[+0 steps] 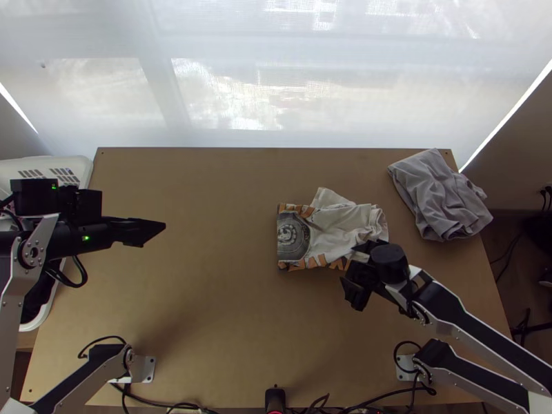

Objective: Fold the t-shirt

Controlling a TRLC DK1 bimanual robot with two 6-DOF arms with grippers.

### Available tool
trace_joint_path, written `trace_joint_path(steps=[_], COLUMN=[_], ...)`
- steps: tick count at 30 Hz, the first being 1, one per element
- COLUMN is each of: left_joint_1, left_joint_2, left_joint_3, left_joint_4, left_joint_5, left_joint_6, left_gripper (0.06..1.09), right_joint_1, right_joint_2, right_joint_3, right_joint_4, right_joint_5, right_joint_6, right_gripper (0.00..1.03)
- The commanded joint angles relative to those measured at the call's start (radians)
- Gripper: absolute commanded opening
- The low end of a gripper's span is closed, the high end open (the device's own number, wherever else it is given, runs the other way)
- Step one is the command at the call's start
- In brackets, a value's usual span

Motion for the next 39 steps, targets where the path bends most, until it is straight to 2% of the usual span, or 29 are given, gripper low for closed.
trace_joint_path(steps=[1,8,16,25,34,39], left_joint_1=[0.016,0.027,0.037,0.054,0.056,0.059], left_joint_2=[-0.035,-0.051,-0.071,-0.088,-0.071,-0.077], left_joint_3=[-0.024,-0.03,-0.043,-0.066,-0.068,-0.079], left_joint_4=[-0.004,-0.007,-0.012,-0.013,0.002,0.001], left_joint_5=[0.0,0.002,0.0,0.0,0.002,0.0], left_joint_6=[-0.01,-0.015,-0.015,-0.009,-0.004,0.0], left_gripper=[1.04,1.04,1.04,1.04,1.04,1.04], right_joint_1=[0.05,0.124,0.17,0.277,0.271,0.224], right_joint_2=[-0.099,-0.069,-0.043,-0.179,-0.055,0.046], right_joint_3=[-0.186,-0.252,-0.303,-0.312,-0.34,-0.315], right_joint_4=[0.166,0.29,0.479,0.475,0.58,0.646], right_joint_5=[0.09,0.127,0.171,0.254,0.251,0.249], right_joint_6=[-0.097,-0.129,-0.263,-0.326,-0.346,-0.399], right_gripper=[0.98,0.98,0.98,0.98,0.98,0.98])
